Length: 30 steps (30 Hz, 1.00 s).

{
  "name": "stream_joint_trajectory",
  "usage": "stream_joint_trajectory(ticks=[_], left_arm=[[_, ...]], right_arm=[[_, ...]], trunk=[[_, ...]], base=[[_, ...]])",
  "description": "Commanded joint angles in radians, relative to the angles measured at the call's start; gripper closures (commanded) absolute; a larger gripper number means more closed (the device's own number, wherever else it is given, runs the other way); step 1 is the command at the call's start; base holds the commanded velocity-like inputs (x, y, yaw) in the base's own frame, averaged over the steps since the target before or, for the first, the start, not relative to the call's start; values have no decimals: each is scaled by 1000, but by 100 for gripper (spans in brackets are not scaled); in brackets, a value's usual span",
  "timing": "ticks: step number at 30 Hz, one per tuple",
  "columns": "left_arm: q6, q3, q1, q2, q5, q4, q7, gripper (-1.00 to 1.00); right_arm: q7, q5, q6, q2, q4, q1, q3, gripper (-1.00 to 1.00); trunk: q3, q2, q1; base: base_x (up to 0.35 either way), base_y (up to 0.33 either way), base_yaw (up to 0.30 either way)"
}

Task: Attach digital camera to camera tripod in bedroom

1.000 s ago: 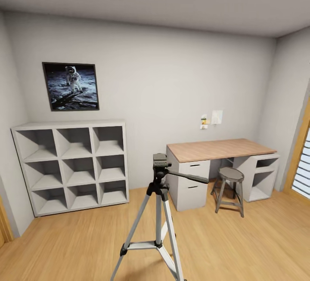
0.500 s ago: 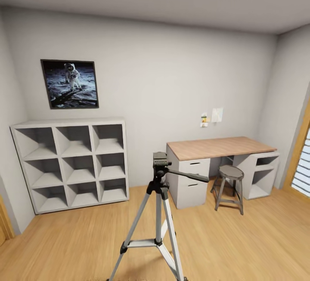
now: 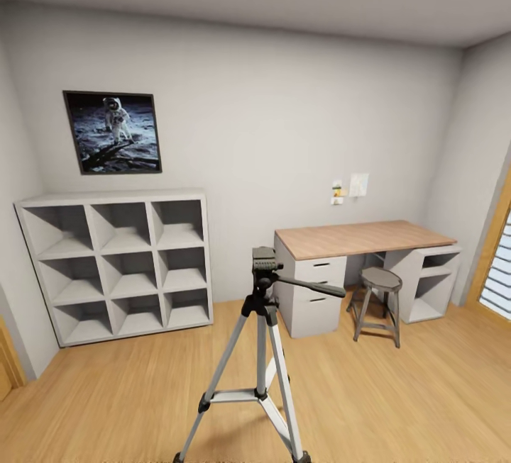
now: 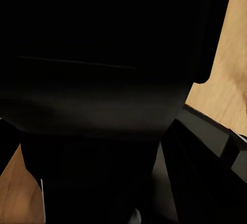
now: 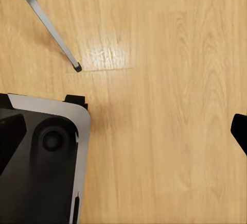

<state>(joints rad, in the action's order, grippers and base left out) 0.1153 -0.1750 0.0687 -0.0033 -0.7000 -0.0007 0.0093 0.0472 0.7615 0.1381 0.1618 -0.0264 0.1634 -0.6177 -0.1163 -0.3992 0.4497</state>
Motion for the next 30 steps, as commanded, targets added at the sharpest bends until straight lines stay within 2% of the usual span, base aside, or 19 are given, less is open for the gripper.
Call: stream_joint_trajectory(ticks=[1,30], left_arm=[[3,-9,0,0,-7,1,0,100],[6,-8,0,3,-9,1,1,100]], right_arm=[[2,4,4,1,-3,1,-8,-100],[2,2,7,4,-3,1,-8,-100]], trunk=[[2,-1,0],[48,-1,0]], base=[[0,0,0],[0,0,0]])
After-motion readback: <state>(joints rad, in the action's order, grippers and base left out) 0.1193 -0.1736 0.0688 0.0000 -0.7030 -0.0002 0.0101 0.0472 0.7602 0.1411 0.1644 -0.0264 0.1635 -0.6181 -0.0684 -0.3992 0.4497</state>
